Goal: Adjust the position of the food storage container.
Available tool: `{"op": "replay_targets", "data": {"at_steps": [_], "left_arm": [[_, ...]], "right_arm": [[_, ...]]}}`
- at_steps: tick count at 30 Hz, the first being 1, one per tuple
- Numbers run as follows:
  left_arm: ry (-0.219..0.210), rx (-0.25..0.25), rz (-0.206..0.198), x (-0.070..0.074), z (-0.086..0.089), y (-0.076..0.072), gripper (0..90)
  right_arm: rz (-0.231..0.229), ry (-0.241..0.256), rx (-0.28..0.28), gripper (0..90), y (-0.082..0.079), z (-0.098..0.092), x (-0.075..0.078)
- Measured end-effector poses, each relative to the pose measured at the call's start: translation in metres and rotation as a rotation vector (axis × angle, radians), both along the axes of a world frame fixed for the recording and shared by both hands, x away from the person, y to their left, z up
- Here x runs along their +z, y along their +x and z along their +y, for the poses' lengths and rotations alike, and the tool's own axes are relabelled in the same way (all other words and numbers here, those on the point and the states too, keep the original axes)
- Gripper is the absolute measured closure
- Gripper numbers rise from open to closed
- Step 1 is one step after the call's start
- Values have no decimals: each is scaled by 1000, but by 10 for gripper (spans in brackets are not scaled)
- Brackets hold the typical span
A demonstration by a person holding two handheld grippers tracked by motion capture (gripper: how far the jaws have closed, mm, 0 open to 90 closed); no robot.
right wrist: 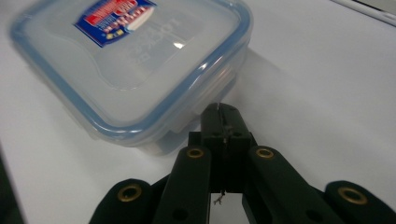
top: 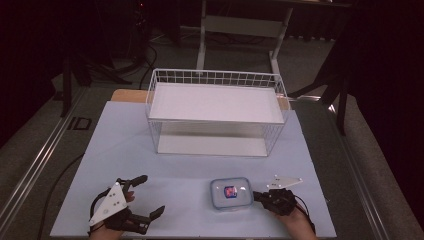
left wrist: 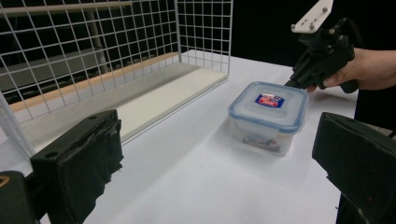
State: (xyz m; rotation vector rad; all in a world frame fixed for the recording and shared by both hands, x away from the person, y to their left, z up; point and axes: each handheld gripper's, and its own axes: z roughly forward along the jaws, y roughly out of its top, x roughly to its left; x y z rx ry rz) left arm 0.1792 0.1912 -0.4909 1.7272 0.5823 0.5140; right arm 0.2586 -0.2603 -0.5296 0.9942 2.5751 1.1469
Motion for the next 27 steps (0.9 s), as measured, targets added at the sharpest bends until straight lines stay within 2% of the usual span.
{"op": "replay_targets", "data": {"at_steps": [9,11,18,24,27], "left_arm": [[10,-16,20,-3,-2,1,25],[14,-19,19,-3,-3,1,25],[21,-29,22,-3,-4,0,25],[26,-34,30,-4,-5,0,25],[24,-39,33,-4,-5,0,25]], "right_arm": [[21,20,43,900,3,25,-1],[21,22,66,900,4,34,-2],[26,22,94,900,5,50,-2],[30,29,137,899,6,73,-2],[29,31,141,899,5,78,-2]]}}
